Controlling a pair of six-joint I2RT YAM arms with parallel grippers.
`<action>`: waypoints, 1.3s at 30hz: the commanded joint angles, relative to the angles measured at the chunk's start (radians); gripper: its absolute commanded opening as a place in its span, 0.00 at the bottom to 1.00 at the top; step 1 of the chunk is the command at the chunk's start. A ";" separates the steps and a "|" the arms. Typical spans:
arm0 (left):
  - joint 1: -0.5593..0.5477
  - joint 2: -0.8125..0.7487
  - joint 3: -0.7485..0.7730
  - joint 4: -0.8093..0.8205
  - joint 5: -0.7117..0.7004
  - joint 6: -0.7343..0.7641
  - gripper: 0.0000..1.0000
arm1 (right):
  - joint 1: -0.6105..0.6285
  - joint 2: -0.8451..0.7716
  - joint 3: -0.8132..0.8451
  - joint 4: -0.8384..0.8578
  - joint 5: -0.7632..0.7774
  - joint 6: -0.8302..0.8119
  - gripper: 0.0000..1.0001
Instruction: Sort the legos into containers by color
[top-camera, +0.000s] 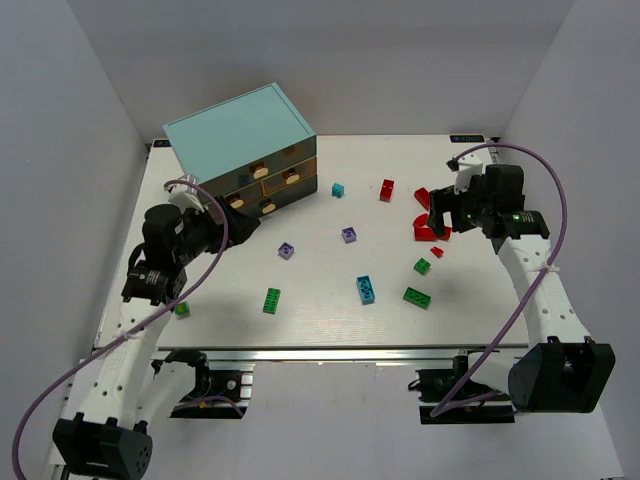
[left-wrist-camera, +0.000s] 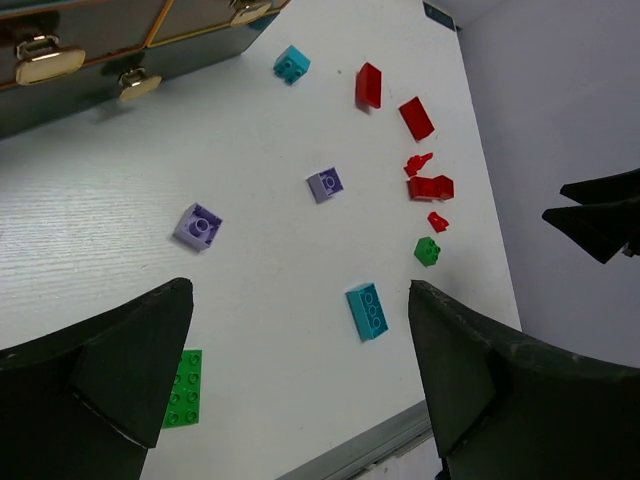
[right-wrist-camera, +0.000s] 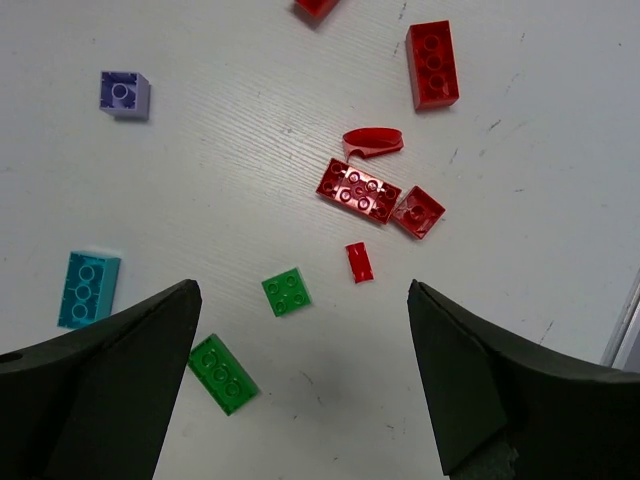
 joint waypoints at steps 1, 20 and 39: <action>-0.004 0.029 0.043 0.059 0.035 -0.011 0.98 | 0.002 -0.012 0.036 0.005 -0.044 0.000 0.89; -0.115 0.359 0.237 -0.020 -0.080 -0.066 0.60 | 0.038 0.003 0.082 -0.126 -0.272 -0.355 0.89; -0.418 0.942 0.911 -0.553 -1.015 -0.268 0.89 | 0.043 0.026 0.021 0.011 -0.283 -0.117 0.70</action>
